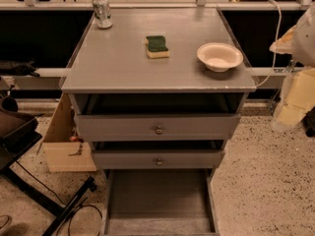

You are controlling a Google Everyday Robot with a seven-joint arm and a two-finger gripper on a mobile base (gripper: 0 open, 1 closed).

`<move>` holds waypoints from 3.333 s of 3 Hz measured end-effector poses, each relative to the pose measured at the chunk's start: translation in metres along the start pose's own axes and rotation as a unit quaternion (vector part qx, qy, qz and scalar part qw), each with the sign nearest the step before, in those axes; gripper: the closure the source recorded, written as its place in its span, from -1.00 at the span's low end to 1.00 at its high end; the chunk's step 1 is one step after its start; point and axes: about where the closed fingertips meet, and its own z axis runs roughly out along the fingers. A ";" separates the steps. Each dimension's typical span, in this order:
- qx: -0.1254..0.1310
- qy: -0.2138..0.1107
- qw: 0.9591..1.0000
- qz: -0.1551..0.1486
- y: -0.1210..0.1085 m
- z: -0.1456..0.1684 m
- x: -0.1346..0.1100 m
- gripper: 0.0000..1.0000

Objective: Close bottom drawer

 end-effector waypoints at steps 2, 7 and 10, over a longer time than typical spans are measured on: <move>-0.007 -0.018 1.000 0.009 0.020 0.040 0.004 -1.00; -0.105 -0.076 0.986 0.106 0.144 0.388 0.112 -1.00; -0.142 -0.124 0.975 0.114 0.239 0.558 0.171 -0.55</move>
Offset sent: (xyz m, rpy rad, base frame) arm -0.0170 0.0090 -0.1931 0.1055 0.0955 -0.0373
